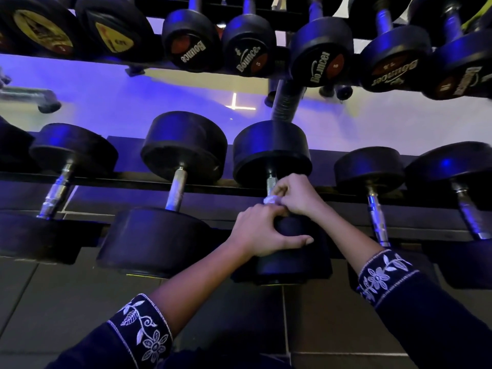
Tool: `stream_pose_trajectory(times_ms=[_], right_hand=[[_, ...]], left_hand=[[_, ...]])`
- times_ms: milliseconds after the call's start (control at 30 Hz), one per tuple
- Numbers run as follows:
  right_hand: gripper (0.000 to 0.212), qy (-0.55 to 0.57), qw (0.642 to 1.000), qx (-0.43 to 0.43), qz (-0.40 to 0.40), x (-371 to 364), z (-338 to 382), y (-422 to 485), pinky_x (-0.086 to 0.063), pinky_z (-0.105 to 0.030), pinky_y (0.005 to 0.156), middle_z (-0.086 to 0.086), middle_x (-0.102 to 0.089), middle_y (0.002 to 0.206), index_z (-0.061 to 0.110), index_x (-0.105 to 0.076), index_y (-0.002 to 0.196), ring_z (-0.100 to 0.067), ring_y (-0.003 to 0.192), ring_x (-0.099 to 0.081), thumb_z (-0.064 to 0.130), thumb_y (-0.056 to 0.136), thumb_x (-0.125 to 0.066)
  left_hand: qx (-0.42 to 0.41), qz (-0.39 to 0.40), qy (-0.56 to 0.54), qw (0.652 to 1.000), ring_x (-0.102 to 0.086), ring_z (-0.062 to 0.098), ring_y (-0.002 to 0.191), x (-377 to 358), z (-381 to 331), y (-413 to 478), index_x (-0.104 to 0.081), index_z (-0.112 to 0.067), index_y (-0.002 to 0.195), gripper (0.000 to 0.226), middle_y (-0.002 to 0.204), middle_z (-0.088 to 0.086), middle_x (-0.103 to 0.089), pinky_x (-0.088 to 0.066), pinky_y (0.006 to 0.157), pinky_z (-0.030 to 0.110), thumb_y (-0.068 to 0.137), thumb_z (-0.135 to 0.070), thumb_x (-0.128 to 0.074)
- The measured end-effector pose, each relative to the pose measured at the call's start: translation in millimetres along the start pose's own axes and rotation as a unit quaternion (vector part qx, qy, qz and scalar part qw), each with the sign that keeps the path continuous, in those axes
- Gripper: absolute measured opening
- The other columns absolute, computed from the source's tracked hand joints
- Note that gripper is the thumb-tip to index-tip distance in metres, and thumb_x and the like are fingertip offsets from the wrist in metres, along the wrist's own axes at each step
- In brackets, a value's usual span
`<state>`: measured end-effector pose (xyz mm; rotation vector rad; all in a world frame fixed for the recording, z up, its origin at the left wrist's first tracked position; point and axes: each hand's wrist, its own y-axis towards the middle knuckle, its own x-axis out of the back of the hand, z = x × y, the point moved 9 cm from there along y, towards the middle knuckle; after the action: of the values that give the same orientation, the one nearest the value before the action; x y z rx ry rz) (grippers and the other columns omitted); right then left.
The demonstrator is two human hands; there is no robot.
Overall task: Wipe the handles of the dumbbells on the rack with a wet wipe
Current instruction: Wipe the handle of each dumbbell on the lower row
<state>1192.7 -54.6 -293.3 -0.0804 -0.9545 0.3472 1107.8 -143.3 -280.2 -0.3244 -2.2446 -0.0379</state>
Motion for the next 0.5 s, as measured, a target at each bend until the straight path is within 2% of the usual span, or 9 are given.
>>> stream_pose_trajectory(times_ms=[67, 167, 233, 333, 400, 500], right_hand=[[0.006, -0.027, 0.997, 0.007, -0.076, 13.2, 4.6, 11.1, -0.048, -0.022, 0.062, -0.005, -0.07, 0.08, 0.012, -0.073, 0.08, -0.016, 0.071, -0.063, 0.015, 0.076, -0.073], [0.011, -0.05, 0.994, 0.01, -0.1, 13.3, 6.7, 17.0, -0.051, -0.028, 0.07, -0.009, -0.069, 0.086, 0.009, -0.072, 0.086, -0.022, 0.08, -0.064, 0.011, 0.077, -0.066], [0.006, -0.031, 0.998, 0.001, -0.048, 5.5, 3.1, 7.5, -0.049, -0.026, 0.061, -0.007, -0.069, 0.076, 0.011, -0.072, 0.077, -0.018, 0.069, -0.063, 0.008, 0.073, -0.069], [0.009, -0.008, 0.998, 0.011, 0.055, -10.0, -1.5, -8.7, -0.042, -0.014, 0.048, -0.002, -0.066, 0.064, 0.012, -0.072, 0.073, -0.005, 0.053, -0.054, 0.003, 0.074, -0.071], [0.007, 0.0, 1.0, 0.008, 0.009, -0.1, -4.0, -4.1, -0.041, -0.012, 0.049, -0.002, -0.066, 0.068, 0.011, -0.072, 0.076, -0.006, 0.055, -0.055, 0.004, 0.075, -0.071], [0.013, -0.069, 0.991, 0.029, -0.113, 18.8, -2.1, 12.5, -0.048, -0.024, 0.068, -0.008, -0.066, 0.087, 0.009, -0.071, 0.088, -0.022, 0.079, -0.062, 0.006, 0.077, -0.065]], left_hand=[[0.0, -0.003, 0.008, 1.0, -0.064, 0.012, 0.092, -0.5, 0.7, 0.7, -0.065, -0.033, 0.094, 0.073, 0.09, -0.012, -0.069, -0.052, 0.08, 0.036, 0.055, -0.093, -0.053], [0.006, -0.004, 0.01, 1.0, -0.065, 0.013, 0.09, -0.8, 2.3, -0.4, -0.059, -0.032, 0.084, 0.067, 0.085, -0.011, -0.068, -0.052, 0.077, 0.035, 0.055, -0.093, -0.054], [0.002, -0.002, 0.006, 1.0, -0.065, 0.013, 0.091, -0.9, 1.6, 0.2, -0.061, -0.035, 0.086, 0.064, 0.086, -0.011, -0.069, -0.051, 0.077, 0.034, 0.055, -0.091, -0.056], [-0.001, -0.003, -0.009, 1.0, -0.065, 0.013, 0.093, 0.5, 1.1, 0.5, -0.065, -0.039, 0.093, 0.063, 0.087, -0.011, -0.07, -0.051, 0.079, 0.034, 0.056, -0.09, -0.058], [0.001, -0.003, -0.01, 1.0, -0.065, 0.012, 0.093, 0.7, 1.7, 0.4, -0.063, -0.041, 0.09, 0.059, 0.087, -0.011, -0.07, -0.051, 0.079, 0.033, 0.056, -0.089, -0.059], [0.008, -0.011, 0.002, 1.0, -0.064, 0.012, 0.089, 1.2, 2.9, -0.4, -0.054, -0.035, 0.076, 0.058, 0.083, -0.01, -0.069, -0.051, 0.077, 0.033, 0.056, -0.09, -0.059]])
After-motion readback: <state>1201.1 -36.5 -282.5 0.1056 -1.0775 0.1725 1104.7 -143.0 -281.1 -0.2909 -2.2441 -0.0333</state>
